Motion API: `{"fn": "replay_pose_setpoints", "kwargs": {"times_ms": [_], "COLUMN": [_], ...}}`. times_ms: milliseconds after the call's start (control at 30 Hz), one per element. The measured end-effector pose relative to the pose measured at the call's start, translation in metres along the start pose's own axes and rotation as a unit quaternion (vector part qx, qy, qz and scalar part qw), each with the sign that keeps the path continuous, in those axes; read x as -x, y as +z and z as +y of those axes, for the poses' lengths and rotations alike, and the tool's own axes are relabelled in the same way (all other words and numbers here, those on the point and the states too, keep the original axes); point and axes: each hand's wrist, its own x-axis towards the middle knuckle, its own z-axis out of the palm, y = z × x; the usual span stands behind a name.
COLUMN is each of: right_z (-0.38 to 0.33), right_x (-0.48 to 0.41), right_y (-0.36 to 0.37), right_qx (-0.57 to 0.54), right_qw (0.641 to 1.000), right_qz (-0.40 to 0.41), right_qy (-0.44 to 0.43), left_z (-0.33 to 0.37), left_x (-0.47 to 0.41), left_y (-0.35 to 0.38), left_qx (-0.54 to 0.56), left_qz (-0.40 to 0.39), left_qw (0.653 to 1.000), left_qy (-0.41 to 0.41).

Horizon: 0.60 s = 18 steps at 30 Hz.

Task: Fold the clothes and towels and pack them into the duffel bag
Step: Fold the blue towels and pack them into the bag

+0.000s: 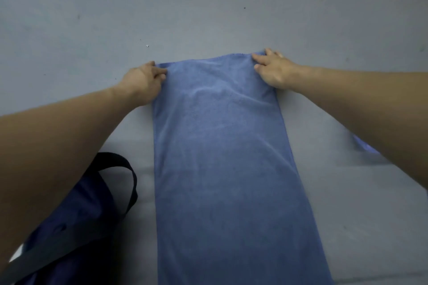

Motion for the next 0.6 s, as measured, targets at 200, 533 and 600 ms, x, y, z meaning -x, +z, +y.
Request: {"fn": "replay_pose_setpoints", "kwargs": {"times_ms": [200,533,600], "right_z": [-0.006,0.000,0.010], "right_x": [0.008,0.115,0.143], "right_y": [-0.006,-0.035,-0.033], "right_qx": [-0.066,-0.393,-0.444], "right_qw": [0.998,0.918,0.895], "right_qz": [-0.002,0.042,0.023], "right_qy": [-0.005,0.032,0.038], "left_z": [0.001,0.014,0.016], "left_x": [0.009,0.087,0.112], "left_y": [-0.004,-0.029,-0.023], "left_qx": [0.074,0.176,0.158], "left_qz": [0.057,0.212,0.214], "left_qw": [0.995,0.961,0.964], "left_qy": [-0.021,0.005,0.028]}}
